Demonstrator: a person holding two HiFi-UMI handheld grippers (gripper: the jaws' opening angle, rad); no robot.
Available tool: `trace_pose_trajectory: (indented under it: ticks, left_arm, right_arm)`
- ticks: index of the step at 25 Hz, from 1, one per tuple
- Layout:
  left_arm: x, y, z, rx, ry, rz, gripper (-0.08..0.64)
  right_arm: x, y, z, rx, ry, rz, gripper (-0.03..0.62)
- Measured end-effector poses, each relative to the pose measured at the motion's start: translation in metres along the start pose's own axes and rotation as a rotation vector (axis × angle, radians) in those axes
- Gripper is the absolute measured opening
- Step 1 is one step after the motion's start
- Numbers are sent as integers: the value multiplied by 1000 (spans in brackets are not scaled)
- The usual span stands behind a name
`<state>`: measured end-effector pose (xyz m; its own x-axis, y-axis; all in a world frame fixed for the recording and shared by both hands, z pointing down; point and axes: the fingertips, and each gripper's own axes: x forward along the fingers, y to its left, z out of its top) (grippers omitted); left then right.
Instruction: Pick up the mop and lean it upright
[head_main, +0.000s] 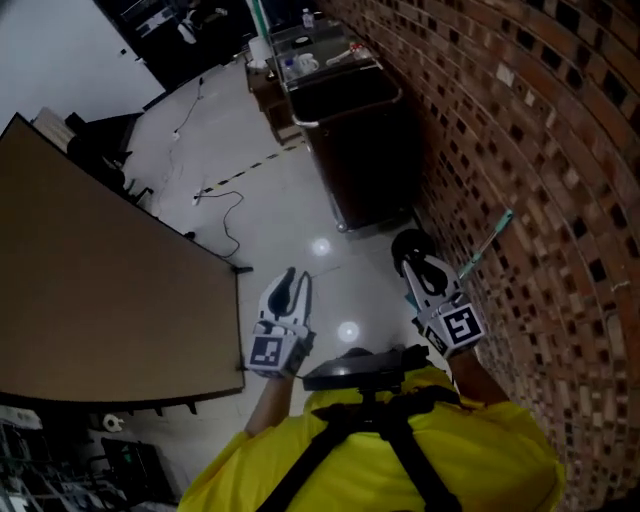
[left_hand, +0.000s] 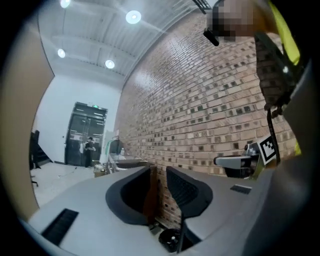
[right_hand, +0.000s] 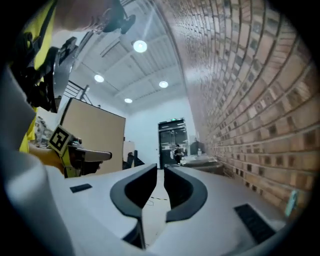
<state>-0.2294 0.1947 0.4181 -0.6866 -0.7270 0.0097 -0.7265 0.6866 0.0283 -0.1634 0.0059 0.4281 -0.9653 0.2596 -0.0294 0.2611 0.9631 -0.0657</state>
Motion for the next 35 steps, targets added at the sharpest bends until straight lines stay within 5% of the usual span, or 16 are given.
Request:
trace_pose_trajectory:
  ticks: [4,10,16,22,26,31,35]
  left_arm:
    - [83,-30,-25,-26,69,-177,133]
    - [222,-141,-45,-79,147,-626,168]
    - [314,-257,-78,-64,231,-964,175]
    - [359,-352,-180,80,287,-1099,247]
    - [381,-403,-241,120,368,-1142,247]
    - [387,-433,-263,92,407,-1184,247]
    - [396,-447,-277,118,396,-1152,176]
  right_arm:
    - [-31,-63,-21,61,22,-219,48]
    - [-122,-161,-28,87,35,-705,48]
    - [-187,-180,-10,134,-68,-1117,48]
    - [-219,-173,-42,145,-6,-1331,48]
    - [-235,-170,-68,233,-7,-1435,48]
    - [-238,-153,-91,296,8,-1515,48]
    - [-248,-151,-99,318,-3,-1556,48]
